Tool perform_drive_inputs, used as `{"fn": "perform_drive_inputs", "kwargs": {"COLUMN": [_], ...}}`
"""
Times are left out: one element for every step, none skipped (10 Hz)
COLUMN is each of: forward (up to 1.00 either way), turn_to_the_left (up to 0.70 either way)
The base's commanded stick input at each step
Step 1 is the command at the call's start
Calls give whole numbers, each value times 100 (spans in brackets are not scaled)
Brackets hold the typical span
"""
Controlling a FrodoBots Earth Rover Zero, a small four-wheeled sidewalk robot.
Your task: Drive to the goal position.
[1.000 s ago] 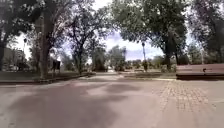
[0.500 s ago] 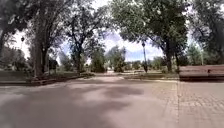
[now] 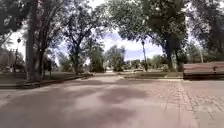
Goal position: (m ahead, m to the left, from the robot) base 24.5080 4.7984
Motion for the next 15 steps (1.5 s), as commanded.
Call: {"fn": "perform_drive_inputs", "kwargs": {"forward": [85, 85, 85, 85, 85, 85, 85, 85, 85, 85, 85, 85, 85, 85, 85], "turn_to_the_left": [0, 0, 0, 0, 0, 0, 0, 0, 0, 0, 0, 0, 0, 0, 0]}}
